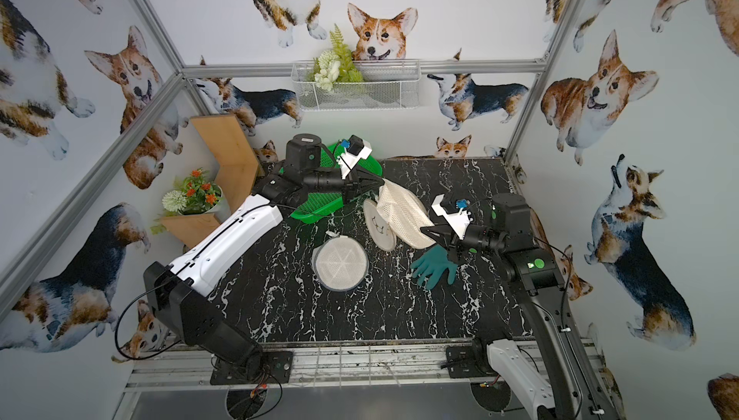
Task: Turn the laundry bag inside out
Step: Turn over the laundry bag.
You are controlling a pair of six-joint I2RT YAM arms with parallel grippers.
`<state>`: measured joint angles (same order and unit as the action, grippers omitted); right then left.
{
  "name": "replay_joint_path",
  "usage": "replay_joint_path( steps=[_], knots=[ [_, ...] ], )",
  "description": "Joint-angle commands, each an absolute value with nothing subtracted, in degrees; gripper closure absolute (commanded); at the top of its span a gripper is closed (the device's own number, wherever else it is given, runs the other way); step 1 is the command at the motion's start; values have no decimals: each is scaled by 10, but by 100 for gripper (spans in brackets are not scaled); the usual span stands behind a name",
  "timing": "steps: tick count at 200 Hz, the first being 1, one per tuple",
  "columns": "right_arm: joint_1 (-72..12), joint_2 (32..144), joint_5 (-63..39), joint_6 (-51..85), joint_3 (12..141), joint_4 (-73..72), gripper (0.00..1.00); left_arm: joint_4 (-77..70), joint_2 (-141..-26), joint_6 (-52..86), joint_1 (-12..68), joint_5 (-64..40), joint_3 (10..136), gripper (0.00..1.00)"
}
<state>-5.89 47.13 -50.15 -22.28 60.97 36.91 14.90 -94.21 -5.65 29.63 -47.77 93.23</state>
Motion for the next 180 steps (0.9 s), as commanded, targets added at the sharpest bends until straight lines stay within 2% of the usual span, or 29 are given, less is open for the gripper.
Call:
replay_joint_path(
  steps=[1,17,23,38,49,82,107,121,140,162,180],
  knots=[
    [-60,453,-534,-161,603,296,100,159,-969,-48,298,-469,940,100],
    [-59,438,-529,-100,584,200,100,167,-975,-49,303,-486,925,97],
    [-59,437,-527,-80,578,172,100,167,-975,-47,303,-487,918,92],
    [-59,437,-527,-39,565,121,100,167,-974,-43,304,-483,907,70],
    [-59,438,-513,-10,556,97,100,161,-970,-40,304,-480,904,58],
    [-59,441,-396,68,537,102,100,131,-924,-41,304,-415,883,38],
    [-59,440,-332,149,529,122,100,152,-884,-58,304,-293,868,30],
    [-59,439,-329,178,523,127,100,170,-861,-73,304,-221,857,29],
    [-59,441,-337,183,517,140,100,206,-840,-125,318,-188,860,29],
    [-59,456,-365,149,529,172,100,223,-820,-249,387,-188,868,29],
    [-59,472,-392,117,548,204,100,186,-806,-351,455,-135,850,29]
  ],
)
